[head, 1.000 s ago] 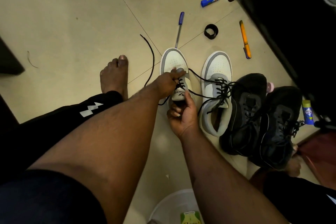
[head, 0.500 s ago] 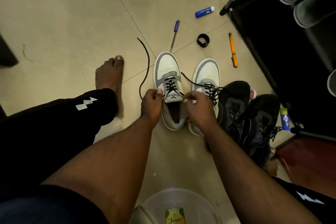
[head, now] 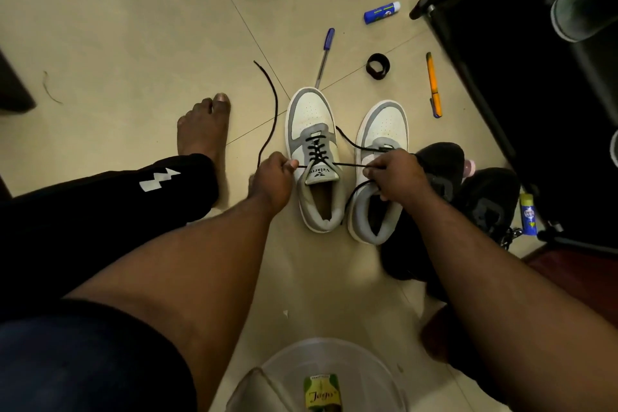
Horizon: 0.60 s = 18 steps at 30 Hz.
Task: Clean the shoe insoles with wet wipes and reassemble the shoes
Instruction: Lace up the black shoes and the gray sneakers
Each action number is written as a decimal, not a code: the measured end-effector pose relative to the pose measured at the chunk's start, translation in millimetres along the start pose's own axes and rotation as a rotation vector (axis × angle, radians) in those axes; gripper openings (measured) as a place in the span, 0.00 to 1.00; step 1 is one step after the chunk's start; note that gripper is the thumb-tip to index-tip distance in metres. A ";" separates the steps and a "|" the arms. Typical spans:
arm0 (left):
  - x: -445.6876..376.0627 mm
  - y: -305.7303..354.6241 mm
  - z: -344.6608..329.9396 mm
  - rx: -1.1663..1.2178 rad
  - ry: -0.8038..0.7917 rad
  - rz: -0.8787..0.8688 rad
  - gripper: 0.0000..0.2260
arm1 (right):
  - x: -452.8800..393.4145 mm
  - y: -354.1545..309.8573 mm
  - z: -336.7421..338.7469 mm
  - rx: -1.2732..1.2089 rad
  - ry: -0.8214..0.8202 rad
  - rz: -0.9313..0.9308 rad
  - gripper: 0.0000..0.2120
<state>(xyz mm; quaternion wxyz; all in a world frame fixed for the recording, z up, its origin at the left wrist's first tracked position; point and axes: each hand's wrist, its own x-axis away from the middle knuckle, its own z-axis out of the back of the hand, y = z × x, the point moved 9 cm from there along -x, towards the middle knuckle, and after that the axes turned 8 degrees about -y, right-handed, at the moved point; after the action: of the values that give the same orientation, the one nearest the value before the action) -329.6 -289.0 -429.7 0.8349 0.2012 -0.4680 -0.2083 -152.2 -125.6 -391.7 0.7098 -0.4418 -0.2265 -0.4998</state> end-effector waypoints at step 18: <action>171.0 194.4 99.6 0.139 -0.427 -0.029 0.12 | 195.3 -115.5 60.3 -0.632 -0.219 0.283 0.10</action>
<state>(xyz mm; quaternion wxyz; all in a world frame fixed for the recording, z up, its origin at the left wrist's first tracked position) -303.5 -233.0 -159.3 0.6977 0.2164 -0.6445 -0.2256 -172.3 -186.4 -165.8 0.5718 -0.7172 -0.0724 -0.3917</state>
